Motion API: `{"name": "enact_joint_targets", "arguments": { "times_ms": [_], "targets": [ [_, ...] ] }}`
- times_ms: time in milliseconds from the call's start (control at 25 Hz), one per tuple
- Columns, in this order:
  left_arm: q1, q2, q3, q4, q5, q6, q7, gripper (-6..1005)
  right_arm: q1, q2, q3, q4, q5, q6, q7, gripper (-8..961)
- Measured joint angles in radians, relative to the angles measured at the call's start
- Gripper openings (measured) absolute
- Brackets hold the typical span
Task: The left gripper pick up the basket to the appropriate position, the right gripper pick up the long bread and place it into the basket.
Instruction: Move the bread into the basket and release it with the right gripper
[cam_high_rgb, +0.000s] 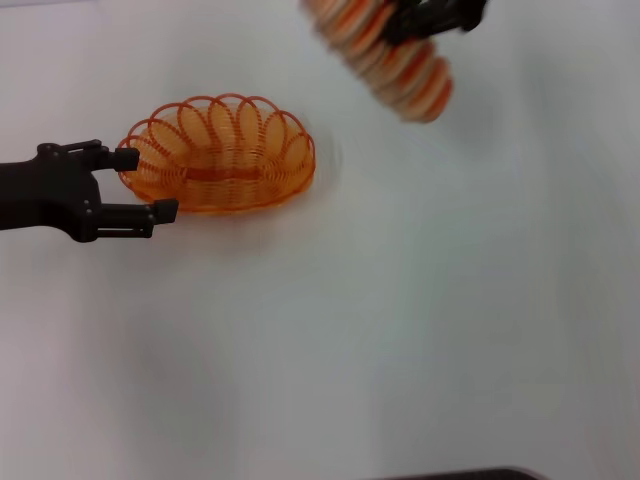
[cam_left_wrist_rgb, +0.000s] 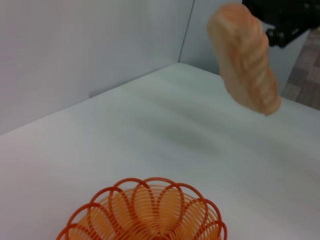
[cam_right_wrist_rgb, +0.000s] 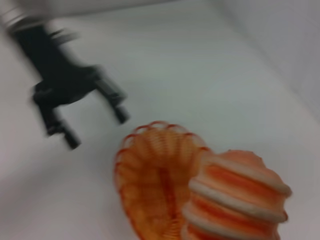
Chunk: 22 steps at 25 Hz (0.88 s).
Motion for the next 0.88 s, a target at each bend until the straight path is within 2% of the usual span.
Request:
{"name": "enact_joint_targets", "arguments": {
  "times_ms": [160,560,680,880],
  "targets": [
    [0.018,-0.004,-0.011,0.017,0.000,0.016,-0.005,900,0.052,0.051,-0.092,0.008,-0.007,0.047,-0.073,170],
    [0.052,-0.012,-0.012,0.019,0.000,0.032,-0.010,900,0.158,0.159,-0.257,0.101,-0.074,0.255,-0.193,213],
    [0.058,-0.013,-0.022,0.019,0.000,0.047,-0.011,900,0.182,0.169,-0.303,0.161,-0.067,0.323,-0.209,225],
    [0.066,-0.014,-0.036,0.019,0.000,0.050,-0.012,900,0.224,0.171,-0.315,0.262,-0.032,0.396,-0.251,247]
  ]
}}
